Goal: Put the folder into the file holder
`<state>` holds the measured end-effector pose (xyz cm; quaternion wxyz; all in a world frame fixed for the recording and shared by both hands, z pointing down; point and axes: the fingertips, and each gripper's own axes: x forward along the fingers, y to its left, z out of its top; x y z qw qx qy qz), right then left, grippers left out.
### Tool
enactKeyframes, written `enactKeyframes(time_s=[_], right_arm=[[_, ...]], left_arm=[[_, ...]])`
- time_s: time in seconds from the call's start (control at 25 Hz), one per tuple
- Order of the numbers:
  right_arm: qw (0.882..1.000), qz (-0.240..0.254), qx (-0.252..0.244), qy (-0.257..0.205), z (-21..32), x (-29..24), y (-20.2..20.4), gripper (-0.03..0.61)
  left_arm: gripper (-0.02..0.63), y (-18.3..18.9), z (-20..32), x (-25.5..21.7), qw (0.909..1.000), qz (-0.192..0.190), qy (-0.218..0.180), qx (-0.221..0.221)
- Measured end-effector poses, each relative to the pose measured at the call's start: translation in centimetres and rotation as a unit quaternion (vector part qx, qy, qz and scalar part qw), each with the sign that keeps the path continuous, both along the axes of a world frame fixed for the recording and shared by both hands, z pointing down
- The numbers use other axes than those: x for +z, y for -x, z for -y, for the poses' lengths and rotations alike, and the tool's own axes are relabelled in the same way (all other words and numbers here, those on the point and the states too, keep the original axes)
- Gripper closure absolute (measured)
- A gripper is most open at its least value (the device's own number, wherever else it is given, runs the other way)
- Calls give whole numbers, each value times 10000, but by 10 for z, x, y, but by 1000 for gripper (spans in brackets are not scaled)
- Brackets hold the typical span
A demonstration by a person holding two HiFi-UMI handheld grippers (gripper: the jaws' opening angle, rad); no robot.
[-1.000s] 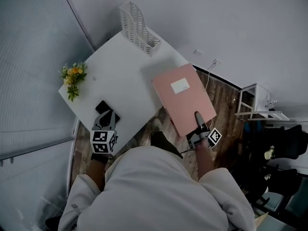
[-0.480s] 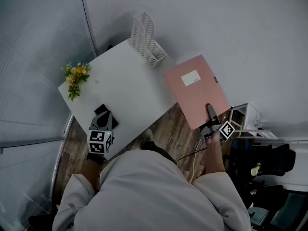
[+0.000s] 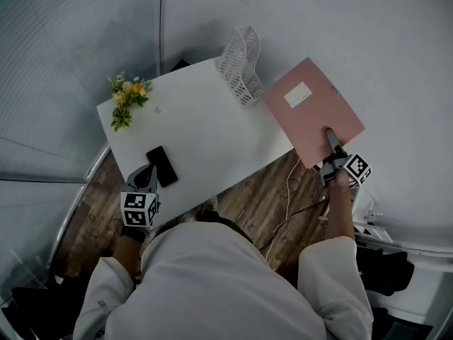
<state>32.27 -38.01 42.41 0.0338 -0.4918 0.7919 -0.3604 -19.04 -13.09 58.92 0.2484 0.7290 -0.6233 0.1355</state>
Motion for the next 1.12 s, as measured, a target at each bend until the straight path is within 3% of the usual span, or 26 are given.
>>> enactKeyframes(time_s=[0.16,0.44,0.76,1.12], right_arm=[[9917,-989,-765,-312,43,-34,40,298],[9520,-2414,-1773,-633,86,-67,110,298],[9085,-3318,-2454,-661,112,-58,166,298],[8855,-3794,-2676,-179,130,-33,186,298]], left_arm=[[604,10,-12,4,9996,-34,61,-281],[604,21,-33,18,9974,-95,167,-698],[604,21,-50,33,9937,-220,264,-1063],[604,26,-72,38,9879,-334,298,-1486]])
